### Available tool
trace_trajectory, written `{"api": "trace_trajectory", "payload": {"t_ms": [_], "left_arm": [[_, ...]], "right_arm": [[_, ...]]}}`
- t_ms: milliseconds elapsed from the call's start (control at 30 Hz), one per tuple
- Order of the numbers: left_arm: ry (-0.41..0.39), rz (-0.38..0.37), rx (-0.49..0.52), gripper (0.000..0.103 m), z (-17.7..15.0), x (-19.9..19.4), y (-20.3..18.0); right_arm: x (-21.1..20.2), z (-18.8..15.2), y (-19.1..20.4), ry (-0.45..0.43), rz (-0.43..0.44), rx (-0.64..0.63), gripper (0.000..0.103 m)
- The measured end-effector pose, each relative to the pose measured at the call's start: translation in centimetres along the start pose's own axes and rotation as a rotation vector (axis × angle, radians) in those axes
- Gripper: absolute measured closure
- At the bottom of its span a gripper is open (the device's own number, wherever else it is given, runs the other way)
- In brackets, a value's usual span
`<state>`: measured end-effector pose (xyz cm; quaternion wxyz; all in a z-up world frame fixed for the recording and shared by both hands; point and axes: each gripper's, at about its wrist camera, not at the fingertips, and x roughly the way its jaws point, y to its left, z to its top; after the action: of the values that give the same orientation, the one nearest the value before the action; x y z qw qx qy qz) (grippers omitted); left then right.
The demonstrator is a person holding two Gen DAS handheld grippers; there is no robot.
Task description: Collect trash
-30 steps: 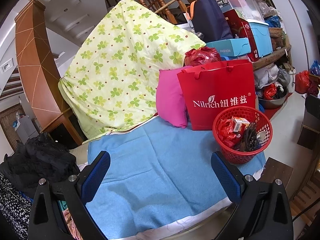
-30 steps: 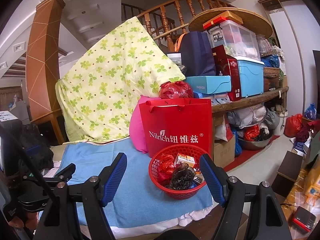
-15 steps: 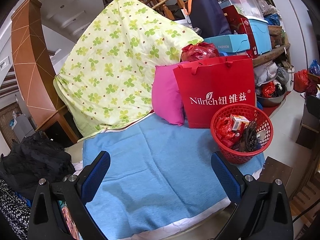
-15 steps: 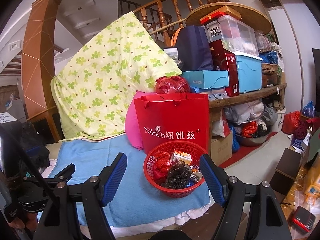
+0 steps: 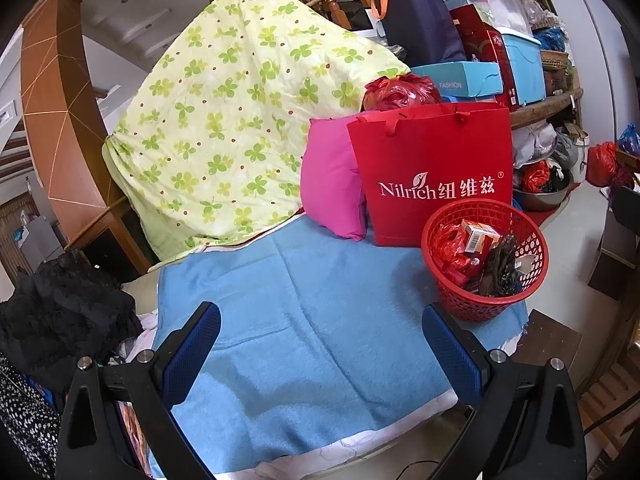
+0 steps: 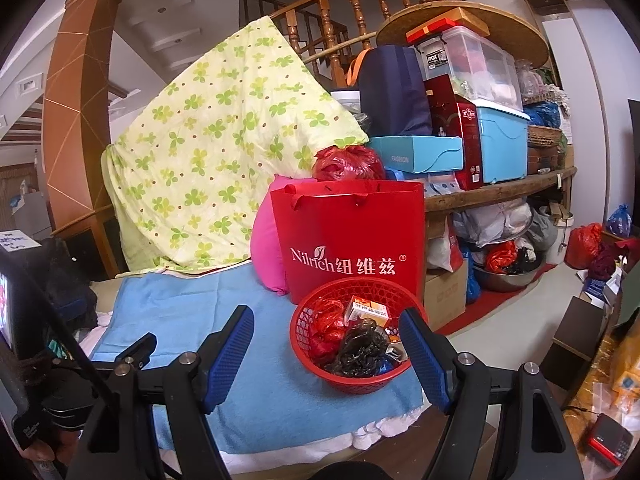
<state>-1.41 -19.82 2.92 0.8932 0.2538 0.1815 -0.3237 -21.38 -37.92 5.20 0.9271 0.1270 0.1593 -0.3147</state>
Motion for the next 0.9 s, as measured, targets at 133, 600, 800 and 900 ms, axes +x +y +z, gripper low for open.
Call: {"api": "trace_trajectory", "payload": {"t_ms": [133, 600, 800, 900], "left_arm": [[-0.006, 0.008, -0.008, 0.003, -0.2, -0.9, 0.5], [-0.034, 0.030, -0.026, 0.003, -0.4, -2.7, 1.8], [-0.019, 0.035, -0.033, 0.003, -0.7, -2.3, 2.1], [-0.018, 0.035, -0.034, 0.003, -0.8, -2.2, 2.3]], "right_arm": [[-1.2, 0.1, 0.5, -0.019, 0.011, -0.007, 0.025], [-3.0, 0.5, 2.4, -0.048, 0.025, -0.037, 0.025], [-2.9, 0.5, 2.7, -0.047, 0.025, -0.040, 0.025], [-2.8, 0.6, 2.7, -0.048, 0.024, -0.041, 0.025]]}}
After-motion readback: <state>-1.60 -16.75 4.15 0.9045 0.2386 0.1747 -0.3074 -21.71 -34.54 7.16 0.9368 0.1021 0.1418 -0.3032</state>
